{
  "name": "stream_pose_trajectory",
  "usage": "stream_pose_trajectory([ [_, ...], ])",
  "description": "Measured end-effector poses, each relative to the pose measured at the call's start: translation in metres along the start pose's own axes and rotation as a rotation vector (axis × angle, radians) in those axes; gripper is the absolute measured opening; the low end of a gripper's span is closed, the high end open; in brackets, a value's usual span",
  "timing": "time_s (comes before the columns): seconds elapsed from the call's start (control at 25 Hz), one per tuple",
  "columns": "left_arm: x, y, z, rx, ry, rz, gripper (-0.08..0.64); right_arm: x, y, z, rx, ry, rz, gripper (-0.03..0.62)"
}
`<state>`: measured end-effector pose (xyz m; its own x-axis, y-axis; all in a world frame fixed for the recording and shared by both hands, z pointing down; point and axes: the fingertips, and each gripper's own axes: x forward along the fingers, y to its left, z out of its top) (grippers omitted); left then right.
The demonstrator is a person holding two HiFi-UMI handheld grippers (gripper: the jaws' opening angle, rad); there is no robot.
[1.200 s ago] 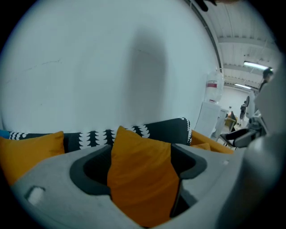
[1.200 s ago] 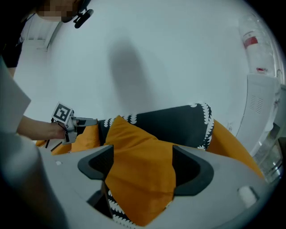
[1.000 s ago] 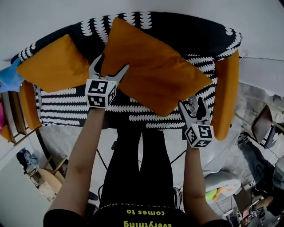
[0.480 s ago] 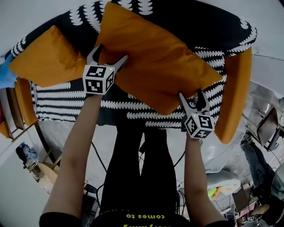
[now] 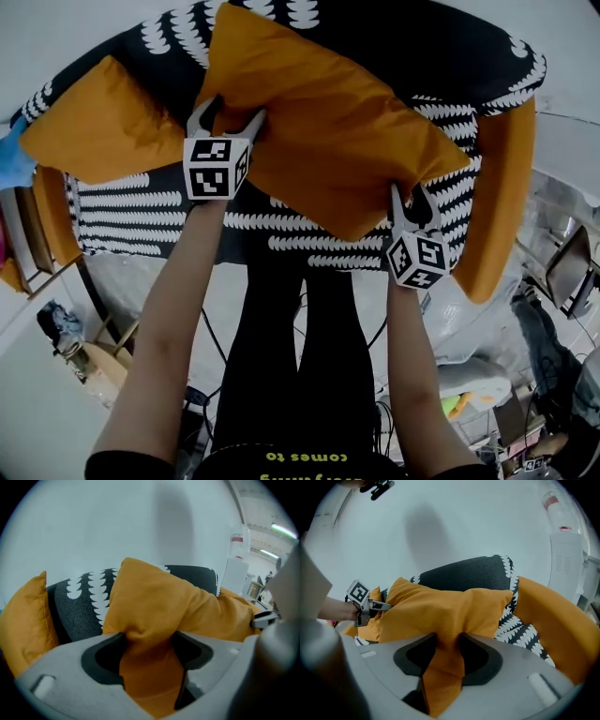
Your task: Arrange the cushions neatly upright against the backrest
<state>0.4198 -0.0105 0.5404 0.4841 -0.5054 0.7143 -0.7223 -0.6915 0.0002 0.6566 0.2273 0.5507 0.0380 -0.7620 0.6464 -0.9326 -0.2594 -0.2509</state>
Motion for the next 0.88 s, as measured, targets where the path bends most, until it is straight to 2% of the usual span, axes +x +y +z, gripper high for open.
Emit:
stream_pose_trajectory([
  [0.08,-0.009,-0.002,0.004,-0.023,-0.013,0.015,0.294,-0.011,-0.002,0.005,0.024,-0.025,0.011,0.112],
  [0.16,-0.012,-0.003,0.011,-0.021,-0.011,0.029,0.212,-0.018,-0.006,0.011,0.063,-0.043,0.045,0.052],
  [0.24,-0.012,0.000,0.014,0.001,-0.002,0.048,0.142,-0.022,-0.006,0.016,0.105,-0.047,0.088,0.023],
  [0.36,-0.016,0.000,0.013,0.014,0.000,0.055,0.070,-0.030,-0.001,0.021,0.107,-0.048,0.122,0.020],
  [0.44,-0.026,-0.007,0.013,-0.001,-0.006,0.034,0.041,-0.040,-0.004,0.034,0.098,-0.080,0.115,0.020],
  [0.56,-0.046,-0.029,0.018,-0.053,-0.034,-0.015,0.021,-0.061,-0.021,0.074,0.069,-0.181,0.072,0.018],
  [0.68,-0.069,-0.051,0.034,-0.102,-0.108,-0.033,0.017,-0.077,-0.038,0.123,0.008,-0.290,0.035,0.020],
  [0.8,-0.080,-0.059,0.062,-0.082,-0.203,-0.017,0.017,-0.072,-0.052,0.169,-0.019,-0.385,0.039,0.020],
  [0.88,-0.071,-0.063,0.070,-0.069,-0.216,-0.023,0.018,-0.056,-0.064,0.190,-0.032,-0.426,0.051,0.020],
])
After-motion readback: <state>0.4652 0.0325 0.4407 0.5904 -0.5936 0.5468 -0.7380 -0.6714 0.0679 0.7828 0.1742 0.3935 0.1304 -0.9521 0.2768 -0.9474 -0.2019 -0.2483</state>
